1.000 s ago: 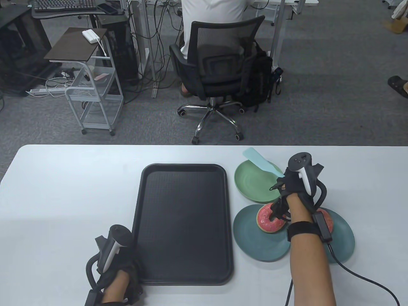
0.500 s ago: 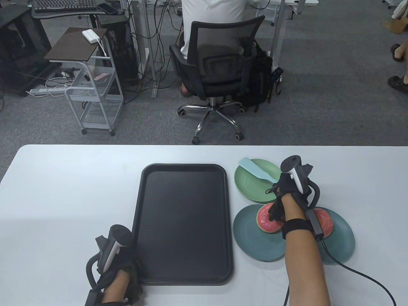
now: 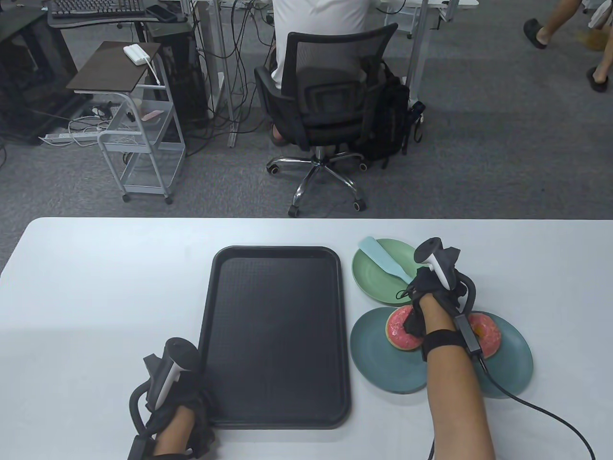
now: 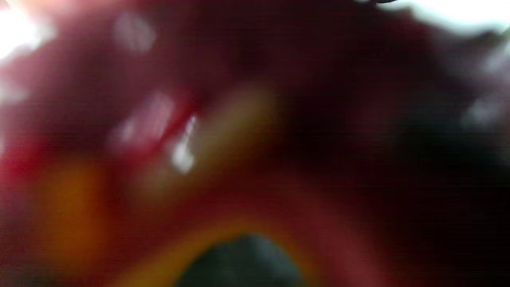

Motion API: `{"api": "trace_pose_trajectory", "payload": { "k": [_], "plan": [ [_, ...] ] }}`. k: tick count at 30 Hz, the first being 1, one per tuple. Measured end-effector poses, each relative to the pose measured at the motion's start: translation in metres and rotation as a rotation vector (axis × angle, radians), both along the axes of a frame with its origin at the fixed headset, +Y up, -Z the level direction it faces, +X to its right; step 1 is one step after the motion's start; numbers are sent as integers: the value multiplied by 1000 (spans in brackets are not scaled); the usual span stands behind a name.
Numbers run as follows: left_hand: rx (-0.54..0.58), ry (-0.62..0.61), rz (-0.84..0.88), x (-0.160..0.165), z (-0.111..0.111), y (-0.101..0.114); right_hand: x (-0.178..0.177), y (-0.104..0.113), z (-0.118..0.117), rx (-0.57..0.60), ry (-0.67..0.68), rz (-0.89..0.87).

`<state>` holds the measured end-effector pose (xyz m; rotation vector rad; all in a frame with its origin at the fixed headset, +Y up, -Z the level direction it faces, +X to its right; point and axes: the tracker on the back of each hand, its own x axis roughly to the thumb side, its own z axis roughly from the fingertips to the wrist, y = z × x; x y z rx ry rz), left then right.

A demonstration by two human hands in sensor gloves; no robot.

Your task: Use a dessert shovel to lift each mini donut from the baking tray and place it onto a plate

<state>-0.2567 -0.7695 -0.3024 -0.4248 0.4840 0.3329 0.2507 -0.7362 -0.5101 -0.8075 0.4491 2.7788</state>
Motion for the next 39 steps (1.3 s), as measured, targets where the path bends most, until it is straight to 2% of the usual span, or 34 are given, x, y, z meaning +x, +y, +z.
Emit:
{"api": "trace_pose_trajectory", "payload": {
  "k": [9, 14, 17, 21, 24, 27, 31, 33, 36, 39],
  "plan": [
    [-1, -1, 0, 0, 0, 0, 2, 2, 4, -4, 30, -7],
    [-11, -3, 22, -1, 0, 1, 5, 27, 23, 85, 48, 47],
    [-5, 3, 51, 0, 1, 4, 2, 53, 44, 180, 98, 132],
    [70, -11, 8, 6, 4, 15, -7, 83, 83, 303, 169, 138],
    [116, -101, 18, 19, 6, 23, -19, 101, 121, 359, 247, 142],
    [114, -210, 48, 38, 9, 26, -30, 108, 161, 409, 319, 159],
    [122, -339, 29, 61, 15, 29, -45, 99, 209, 470, 374, 130],
    [130, -404, 27, 73, 18, 30, -54, 84, 232, 491, 386, 82],
    [149, -456, 10, 83, 22, 33, -67, 60, 246, 500, 381, 7],
    [171, -484, -20, 88, 25, 37, -82, 36, 253, 506, 406, 32]
  ]
}}
